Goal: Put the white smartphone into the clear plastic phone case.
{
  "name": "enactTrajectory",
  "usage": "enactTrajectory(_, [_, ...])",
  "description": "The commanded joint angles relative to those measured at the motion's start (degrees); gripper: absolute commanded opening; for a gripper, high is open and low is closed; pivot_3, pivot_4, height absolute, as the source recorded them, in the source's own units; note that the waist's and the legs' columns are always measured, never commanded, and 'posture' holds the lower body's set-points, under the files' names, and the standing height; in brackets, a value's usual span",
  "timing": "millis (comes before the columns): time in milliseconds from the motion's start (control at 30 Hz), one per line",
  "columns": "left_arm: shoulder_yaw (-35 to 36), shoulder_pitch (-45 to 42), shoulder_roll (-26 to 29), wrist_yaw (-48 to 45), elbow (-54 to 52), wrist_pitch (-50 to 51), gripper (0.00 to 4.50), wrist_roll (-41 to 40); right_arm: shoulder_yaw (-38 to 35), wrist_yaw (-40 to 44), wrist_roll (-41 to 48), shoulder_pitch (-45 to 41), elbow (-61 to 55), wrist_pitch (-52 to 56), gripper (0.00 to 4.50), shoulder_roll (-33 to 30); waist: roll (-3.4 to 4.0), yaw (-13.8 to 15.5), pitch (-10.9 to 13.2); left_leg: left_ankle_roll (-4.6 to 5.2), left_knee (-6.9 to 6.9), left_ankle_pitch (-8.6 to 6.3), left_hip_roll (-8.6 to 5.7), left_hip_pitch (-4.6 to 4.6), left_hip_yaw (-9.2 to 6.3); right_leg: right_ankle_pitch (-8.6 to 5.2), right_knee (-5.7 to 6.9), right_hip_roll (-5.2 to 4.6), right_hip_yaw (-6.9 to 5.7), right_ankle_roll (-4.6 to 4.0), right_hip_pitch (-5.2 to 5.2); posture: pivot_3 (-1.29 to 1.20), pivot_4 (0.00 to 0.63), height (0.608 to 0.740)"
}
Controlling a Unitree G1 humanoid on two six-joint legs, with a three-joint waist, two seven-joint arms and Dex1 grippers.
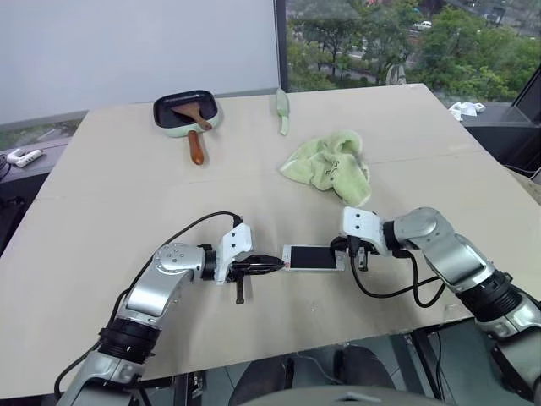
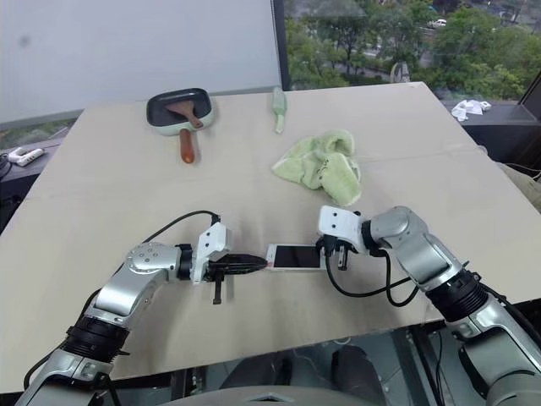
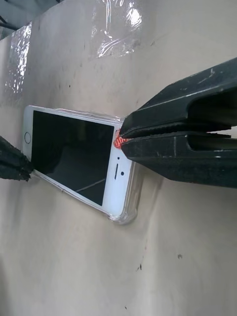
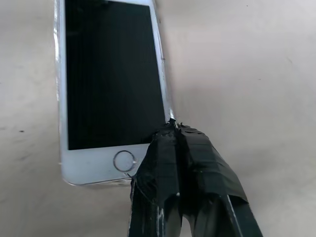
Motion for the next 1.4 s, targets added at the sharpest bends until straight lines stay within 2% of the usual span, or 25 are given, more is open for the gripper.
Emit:
enactTrajectory(33, [0.15,-0.02,0.33,0.36,0.11,0.13,0.06,0.91,7.02,1.27,-2.51,5.60,7.48,5.42,0.00,0.09,-0.02,-0.01,-0.04,0.00,0.00,0.00,0.00,0.00,0.00,0.00,0.00,0.00,0.00,0.00,0.00,0.00,0.150,0.740])
enactTrajectory(133, [0.18,-0.16,0.22,0.44,0.33,0.01,0.06,0.96,3.35,1.19,-0.07,6.97,5.43,3.76,0.00,0.16,-0.04,0.05,-0.05,0.00,-0.04,0.00,0.01,0.00,-0.01,-0.01,-0.04,0.00,0.01,0.02,0.01,0.00,0.150,0.740])
enactTrajectory(267, [0.10,-0.36,0.02,0.45,0.64,-0.18,0.06,1.01,-7.06,1.00,8.91,10.31,1.28,-1.65,0.00,4.29,-0.03,0.06,0.13,-0.01,-0.22,0.01,0.02,-0.07,-0.13,0.04,-0.28,0.02,-0.01,-0.07,0.00,0.00,0.150,0.740])
enactTrajectory(367, [-0.26,-0.75,-0.46,0.45,1.22,-0.51,0.06,1.17,-12.46,1.76,14.12,13.53,-1.92,-3.60,0.00,5.01,0.57,-0.01,0.73,-0.14,-0.26,0.08,-0.01,-0.22,-0.11,0.06,-0.36,-0.01,0.02,-0.07,-0.13,0.00,0.150,0.740])
enactTrajectory(400, [-0.37,-0.88,-0.60,0.43,1.38,-0.59,0.06,1.20,-13.17,2.21,14.93,14.46,-2.70,-4.22,0.00,4.48,0.57,-0.01,0.80,-0.26,-0.42,0.16,-0.02,-0.25,-0.07,0.06,-0.37,-0.05,0.07,-0.07,-0.25,0.00,0.150,0.740])
enactTrajectory(567, [-0.71,-1.56,-1.02,0.00,2.35,-1.13,0.06,1.39,-13.20,3.18,14.70,17.83,-4.34,-5.52,0.00,-0.26,0.61,0.03,0.99,-0.30,-0.69,0.18,0.00,-0.65,-0.07,0.03,-0.38,-0.06,0.06,-0.15,-0.77,0.00,0.150,0.740])
enactTrajectory(967, [-0.98,-2.24,-0.99,-0.65,3.23,-1.58,0.06,1.53,-11.01,3.70,13.56,19.46,-4.16,-6.10,0.00,-6.17,0.47,0.24,1.08,-0.30,-0.64,0.19,-0.01,-0.72,-0.06,0.03,-0.41,-0.10,0.03,-0.14,-0.79,0.00,0.150,0.740])
enactTrajectory(1400, [-1.05,-2.49,-0.78,-0.81,3.18,-1.35,0.06,1.58,-9.44,5.45,16.51,20.24,-6.35,-4.79,0.00,-7.49,0.35,0.37,1.15,-0.29,-0.64,0.19,-0.02,-0.79,-0.10,0.03,-0.49,-0.12,-0.01,-0.14,-0.80,0.00,0.150,0.740])
